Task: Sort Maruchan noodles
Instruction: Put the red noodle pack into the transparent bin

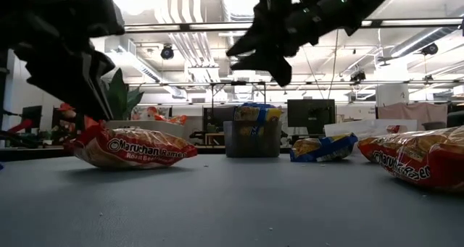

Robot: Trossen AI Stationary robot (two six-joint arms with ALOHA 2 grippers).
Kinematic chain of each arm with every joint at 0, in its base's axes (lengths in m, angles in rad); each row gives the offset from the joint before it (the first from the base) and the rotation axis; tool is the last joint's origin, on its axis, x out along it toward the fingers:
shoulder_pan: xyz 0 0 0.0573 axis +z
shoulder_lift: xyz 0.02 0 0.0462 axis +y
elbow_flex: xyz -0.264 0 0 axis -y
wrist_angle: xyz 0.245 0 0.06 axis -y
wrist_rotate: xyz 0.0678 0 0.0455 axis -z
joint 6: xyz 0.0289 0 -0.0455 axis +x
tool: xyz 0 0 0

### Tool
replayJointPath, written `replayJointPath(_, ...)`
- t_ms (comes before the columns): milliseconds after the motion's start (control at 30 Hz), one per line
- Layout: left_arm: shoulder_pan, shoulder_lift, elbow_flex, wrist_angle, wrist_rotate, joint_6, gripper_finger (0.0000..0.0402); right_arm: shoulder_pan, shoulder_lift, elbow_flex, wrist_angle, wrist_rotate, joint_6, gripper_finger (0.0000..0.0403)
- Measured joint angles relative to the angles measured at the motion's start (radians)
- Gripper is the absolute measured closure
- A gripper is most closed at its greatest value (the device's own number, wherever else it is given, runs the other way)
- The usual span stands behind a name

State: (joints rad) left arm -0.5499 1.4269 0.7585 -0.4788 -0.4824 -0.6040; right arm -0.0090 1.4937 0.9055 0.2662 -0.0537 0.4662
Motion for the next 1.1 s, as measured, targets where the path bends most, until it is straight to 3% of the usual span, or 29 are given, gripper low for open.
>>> replayJointPath(167,0.000,0.000,-0.042,0.006,-0.006,-0.043,0.0365,0.000,0.047,0.055,-0.002,-0.002,0.009,0.0239)
replayJointPath(467,0.000,0.002,-0.156,0.093,-0.006,-0.136,0.0365,-0.005,0.244,0.209,-0.018,-0.017,0.111,0.0152)
replayJointPath(667,-0.004,0.000,-0.205,0.154,-0.011,-0.172,0.0365,-0.020,0.372,0.353,-0.121,-0.059,0.113,0.0106)
replayJointPath(1100,-0.004,0.001,-0.216,0.183,-0.019,-0.175,0.0365,-0.030,0.578,0.514,-0.161,-0.203,0.118,0.0062)
